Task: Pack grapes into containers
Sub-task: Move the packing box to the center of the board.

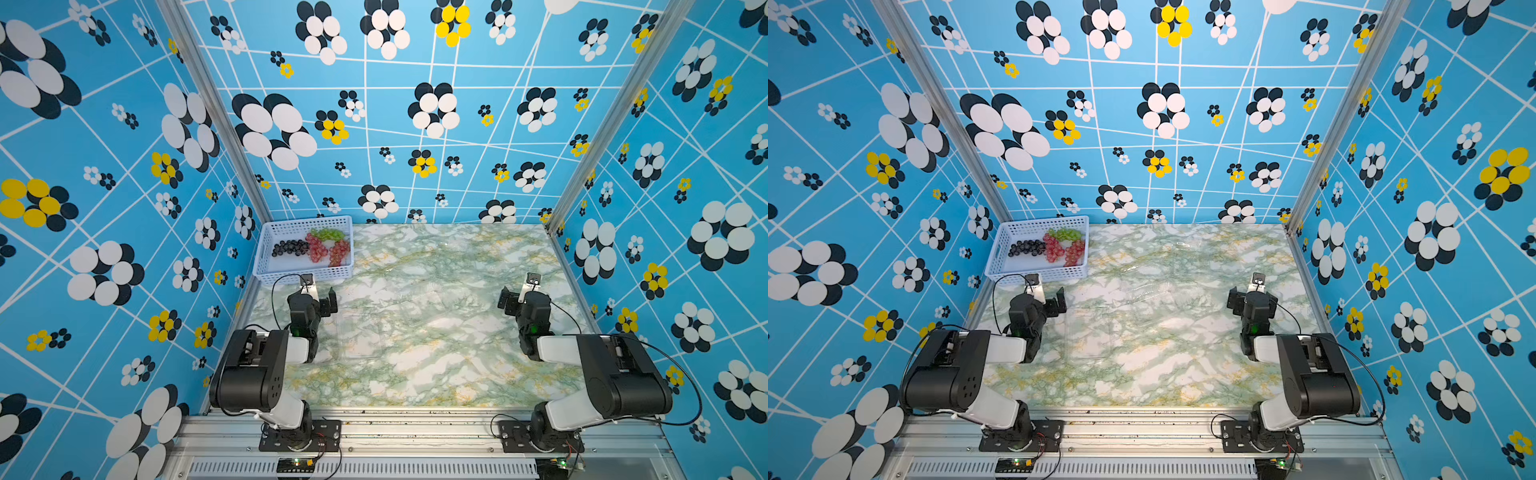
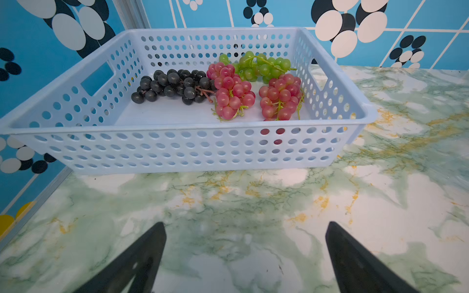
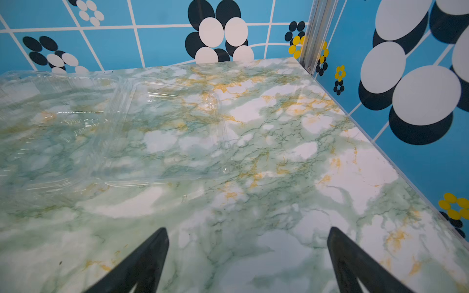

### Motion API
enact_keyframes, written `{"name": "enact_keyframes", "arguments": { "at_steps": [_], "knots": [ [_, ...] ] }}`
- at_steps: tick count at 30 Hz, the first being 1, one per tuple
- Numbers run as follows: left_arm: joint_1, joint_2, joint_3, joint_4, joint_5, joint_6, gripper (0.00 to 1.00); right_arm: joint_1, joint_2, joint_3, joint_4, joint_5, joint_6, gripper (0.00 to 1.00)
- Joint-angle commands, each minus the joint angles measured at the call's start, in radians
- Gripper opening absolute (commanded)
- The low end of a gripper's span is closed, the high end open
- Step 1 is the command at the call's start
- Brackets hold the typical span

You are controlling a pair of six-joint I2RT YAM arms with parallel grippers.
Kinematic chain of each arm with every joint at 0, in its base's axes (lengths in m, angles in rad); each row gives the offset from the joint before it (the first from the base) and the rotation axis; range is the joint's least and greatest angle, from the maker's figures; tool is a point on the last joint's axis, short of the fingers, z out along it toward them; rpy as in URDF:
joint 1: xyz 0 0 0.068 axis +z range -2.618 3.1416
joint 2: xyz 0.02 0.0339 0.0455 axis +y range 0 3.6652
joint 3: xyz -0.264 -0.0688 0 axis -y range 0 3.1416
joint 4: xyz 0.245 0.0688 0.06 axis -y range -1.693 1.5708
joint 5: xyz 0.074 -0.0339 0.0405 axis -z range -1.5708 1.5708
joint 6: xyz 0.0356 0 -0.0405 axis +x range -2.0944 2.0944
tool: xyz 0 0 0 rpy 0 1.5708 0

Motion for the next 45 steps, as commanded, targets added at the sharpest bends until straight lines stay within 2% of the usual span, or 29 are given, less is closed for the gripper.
{"name": "enact_keyframes", "arguments": {
  "at_steps": [1,19,24,27,29,33,40,43,45],
  "knots": [
    [-0.006,0.005,0.018,0.013,0.006,0.013,0.99,-0.005,0.003,0.019,-0.013,-0.011,-0.012,0.99],
    [-0.006,0.005,0.016,0.013,0.005,0.014,1.0,-0.005,0.002,0.021,-0.017,-0.013,-0.011,0.99],
    [-0.05,0.011,-0.009,0.073,-0.128,0.024,1.0,-0.005,0.003,0.019,-0.012,-0.011,-0.011,0.99],
    [-0.044,0.006,0.017,0.015,-0.046,0.043,1.0,-0.005,0.002,0.019,-0.013,-0.006,-0.011,0.99],
    [-0.038,-0.001,0.011,0.024,-0.07,0.029,0.99,-0.005,-0.01,0.017,-0.021,0.015,0.0,0.99],
    [-0.035,-0.072,0.013,-0.038,-0.143,0.002,0.99,-0.005,-0.087,0.026,-0.101,0.043,0.009,0.99],
    [-0.11,-0.291,0.032,-0.248,-0.394,0.002,1.0,-0.001,-0.294,0.069,-0.395,0.141,0.123,0.99],
    [-0.115,-0.38,0.026,-0.326,-0.394,-0.041,0.99,0.002,-0.37,0.11,-0.517,0.132,0.157,0.99],
    [-0.116,-0.432,0.044,-0.409,-0.376,-0.092,1.0,0.002,-0.4,0.146,-0.592,0.073,0.182,0.99]
  ]
}}
